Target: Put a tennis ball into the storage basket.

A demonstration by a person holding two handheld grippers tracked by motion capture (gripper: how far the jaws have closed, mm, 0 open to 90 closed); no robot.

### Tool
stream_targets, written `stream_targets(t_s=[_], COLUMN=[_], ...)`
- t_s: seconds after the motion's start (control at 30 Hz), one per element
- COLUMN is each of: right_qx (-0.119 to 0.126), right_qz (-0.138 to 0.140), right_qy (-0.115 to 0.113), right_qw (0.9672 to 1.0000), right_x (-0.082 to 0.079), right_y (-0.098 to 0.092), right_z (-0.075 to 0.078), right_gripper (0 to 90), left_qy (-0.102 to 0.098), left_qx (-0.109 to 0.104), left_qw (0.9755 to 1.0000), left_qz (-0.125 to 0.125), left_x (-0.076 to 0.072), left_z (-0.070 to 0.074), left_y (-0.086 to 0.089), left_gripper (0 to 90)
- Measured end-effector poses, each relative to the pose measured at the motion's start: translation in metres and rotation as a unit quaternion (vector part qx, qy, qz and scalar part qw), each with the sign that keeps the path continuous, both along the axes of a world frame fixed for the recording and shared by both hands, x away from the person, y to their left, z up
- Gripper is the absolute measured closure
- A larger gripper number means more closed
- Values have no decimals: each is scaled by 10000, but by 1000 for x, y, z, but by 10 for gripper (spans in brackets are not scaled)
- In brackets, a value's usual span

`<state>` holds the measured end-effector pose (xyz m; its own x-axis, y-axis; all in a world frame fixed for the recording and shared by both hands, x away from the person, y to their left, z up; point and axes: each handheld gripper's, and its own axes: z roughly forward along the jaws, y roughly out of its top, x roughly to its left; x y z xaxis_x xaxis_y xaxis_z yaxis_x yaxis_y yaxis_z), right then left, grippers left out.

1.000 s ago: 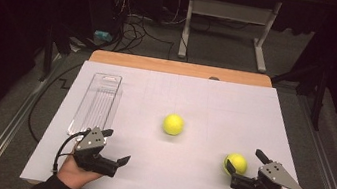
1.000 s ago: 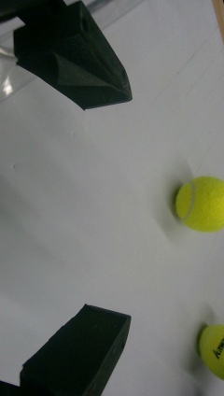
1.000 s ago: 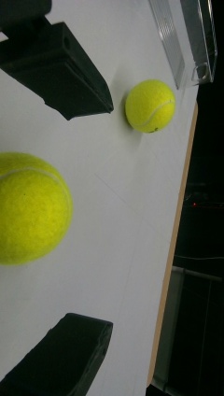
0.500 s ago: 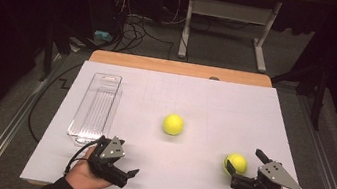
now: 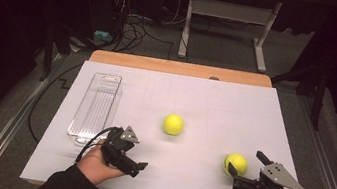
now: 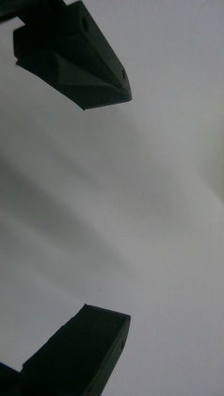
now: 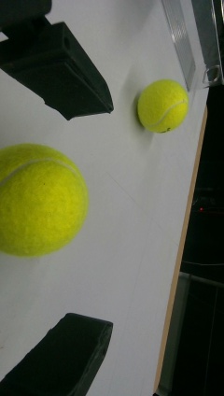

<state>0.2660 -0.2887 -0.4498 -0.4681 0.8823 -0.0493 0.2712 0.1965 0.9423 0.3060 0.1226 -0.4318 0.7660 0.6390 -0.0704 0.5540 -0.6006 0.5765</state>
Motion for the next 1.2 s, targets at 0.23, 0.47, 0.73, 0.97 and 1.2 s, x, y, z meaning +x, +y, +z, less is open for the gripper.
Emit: stream_targets(t_s=[0.23,0.47,0.73,0.97,1.2], right_qx=[-9,9,9,0,27], right_qz=[14,3,11,5,9], right_qy=[25,11,7,19,28], right_qw=[10000,10000,10000,10000,10000], right_x=[-1,0,0,0,0], right_y=[2,0,0,0,-1], right_z=[-1,-1,-2,-3,-3], right_gripper=[0,0,0,0,0], left_qy=[19,-73,-57,-113,-134], left_qx=[-180,-174,-342,-322,-335], left_qw=[9997,9996,9991,9988,9983], left_qz=[185,194,243,350,464], left_x=[23,37,57,79,98], left_z=[1,6,10,6,-2], left_y=[-14,-28,-47,-65,-78], left_gripper=[6,6,6,13,29])
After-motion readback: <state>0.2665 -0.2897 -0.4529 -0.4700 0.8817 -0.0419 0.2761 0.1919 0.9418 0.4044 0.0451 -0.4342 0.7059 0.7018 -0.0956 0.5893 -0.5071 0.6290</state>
